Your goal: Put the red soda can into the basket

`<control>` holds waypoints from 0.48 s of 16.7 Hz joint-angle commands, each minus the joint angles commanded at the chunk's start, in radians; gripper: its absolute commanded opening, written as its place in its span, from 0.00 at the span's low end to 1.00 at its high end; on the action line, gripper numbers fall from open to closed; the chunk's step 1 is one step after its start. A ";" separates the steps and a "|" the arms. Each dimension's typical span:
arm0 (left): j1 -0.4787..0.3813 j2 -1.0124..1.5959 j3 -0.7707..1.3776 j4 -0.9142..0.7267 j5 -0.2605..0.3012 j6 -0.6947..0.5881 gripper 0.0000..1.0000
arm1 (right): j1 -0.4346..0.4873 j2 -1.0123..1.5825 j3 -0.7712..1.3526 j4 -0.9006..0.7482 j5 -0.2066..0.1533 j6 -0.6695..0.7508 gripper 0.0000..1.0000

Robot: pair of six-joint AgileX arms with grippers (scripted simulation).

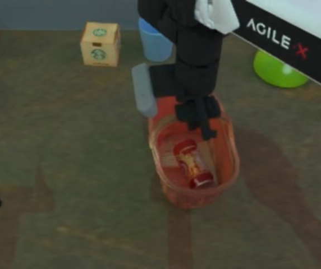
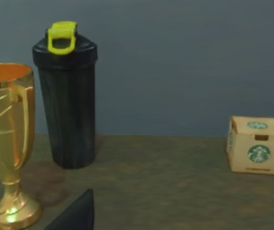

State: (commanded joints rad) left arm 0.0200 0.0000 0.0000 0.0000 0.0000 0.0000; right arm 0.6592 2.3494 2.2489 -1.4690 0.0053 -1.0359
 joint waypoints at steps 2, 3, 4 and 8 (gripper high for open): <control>0.000 0.000 0.000 0.000 0.000 0.000 1.00 | 0.000 0.000 0.000 0.000 0.000 0.000 0.00; 0.000 0.000 0.000 0.000 0.000 0.000 1.00 | 0.000 0.000 0.000 0.000 0.000 0.000 0.00; 0.000 0.000 0.000 0.000 0.000 0.000 1.00 | 0.000 0.000 0.000 0.000 0.000 0.000 0.00; 0.000 0.000 0.000 0.000 0.000 0.000 1.00 | -0.004 0.004 0.019 -0.018 0.000 -0.004 0.00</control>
State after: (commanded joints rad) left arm 0.0200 0.0000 0.0000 0.0000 0.0000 0.0000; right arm 0.6553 2.3530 2.2675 -1.4866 0.0056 -1.0396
